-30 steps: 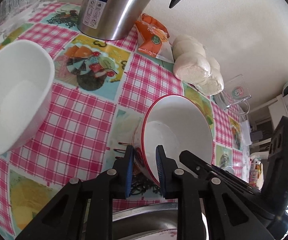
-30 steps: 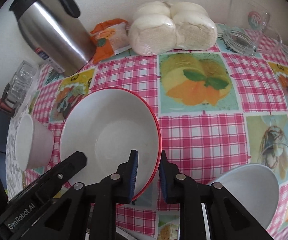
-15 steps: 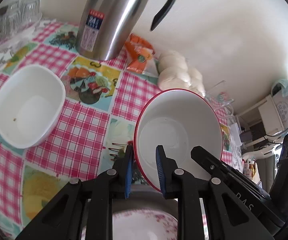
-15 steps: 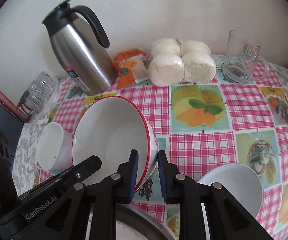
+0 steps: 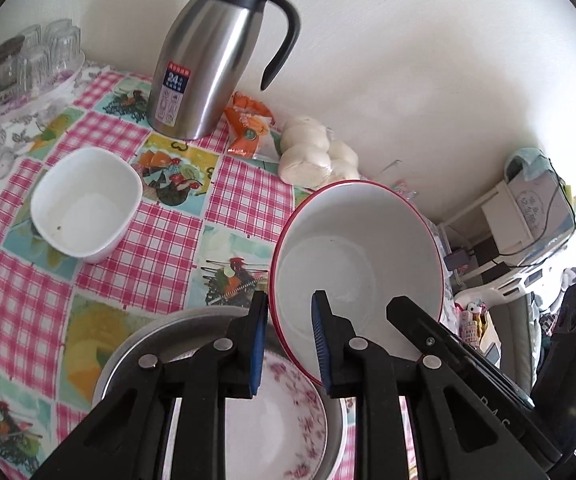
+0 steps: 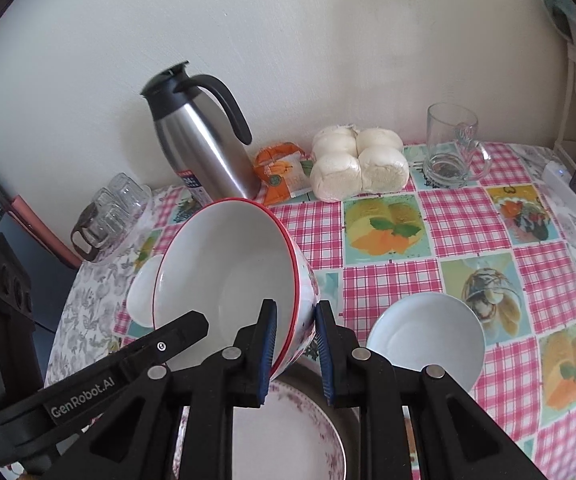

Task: Organize plates and bowls
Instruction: 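Lift the red-rimmed bowl with both tools and carry it over the basin, then lower the red-rimmed bowl onto the pink plate in the basin, then open both tools and lift them away from the bowl, then move both tools to the white square MAX bowl's rim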

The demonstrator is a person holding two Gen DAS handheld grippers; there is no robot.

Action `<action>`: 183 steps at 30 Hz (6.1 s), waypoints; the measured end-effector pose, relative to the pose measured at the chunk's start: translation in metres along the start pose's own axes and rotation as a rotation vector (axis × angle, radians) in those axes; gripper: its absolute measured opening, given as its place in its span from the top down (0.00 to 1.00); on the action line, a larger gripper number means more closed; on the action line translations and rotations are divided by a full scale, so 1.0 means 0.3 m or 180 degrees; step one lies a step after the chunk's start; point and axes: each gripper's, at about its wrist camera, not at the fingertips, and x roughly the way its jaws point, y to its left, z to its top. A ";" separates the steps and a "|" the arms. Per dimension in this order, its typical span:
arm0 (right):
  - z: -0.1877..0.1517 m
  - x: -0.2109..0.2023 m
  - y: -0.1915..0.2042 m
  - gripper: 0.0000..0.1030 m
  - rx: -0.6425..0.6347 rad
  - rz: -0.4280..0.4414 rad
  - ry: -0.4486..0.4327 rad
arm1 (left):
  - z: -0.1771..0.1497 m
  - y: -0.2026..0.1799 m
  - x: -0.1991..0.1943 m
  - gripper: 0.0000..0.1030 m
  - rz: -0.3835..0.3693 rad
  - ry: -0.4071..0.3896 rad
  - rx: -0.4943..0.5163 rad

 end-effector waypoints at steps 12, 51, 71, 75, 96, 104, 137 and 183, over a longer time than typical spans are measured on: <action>-0.111 -0.168 0.021 0.79 0.0057 0.0202 -0.0179 | -0.110 0.001 -0.166 0.78 -0.0147 -0.0110 0.0028; -0.353 0.019 0.039 0.79 -0.0011 0.0094 0.0473 | -0.275 0.188 -0.054 0.78 0.0256 0.0395 -0.0301; -0.369 0.038 0.049 0.80 -0.0150 -0.0039 0.0571 | -0.293 0.168 -0.018 0.74 0.0327 0.0594 -0.0179; -0.372 0.042 0.043 0.80 -0.0131 -0.0013 0.0603 | -0.290 0.192 -0.019 0.74 0.0217 0.0619 -0.0303; -0.358 -0.003 0.074 0.33 -0.0314 -0.0177 0.0504 | -0.255 0.220 -0.108 0.42 0.0528 0.0421 -0.0389; -0.355 -0.009 0.077 0.11 -0.0359 -0.0215 0.0406 | -0.240 0.274 -0.143 0.21 0.0841 0.0201 -0.0511; -0.353 -0.015 0.213 0.00 -0.0663 -0.0170 0.0166 | -0.113 0.398 -0.271 0.00 0.1058 -0.0908 -0.0442; -0.038 0.389 0.516 0.24 -0.0117 -0.0183 0.0497 | 0.067 0.772 -0.102 0.08 0.0481 -0.0873 -0.1309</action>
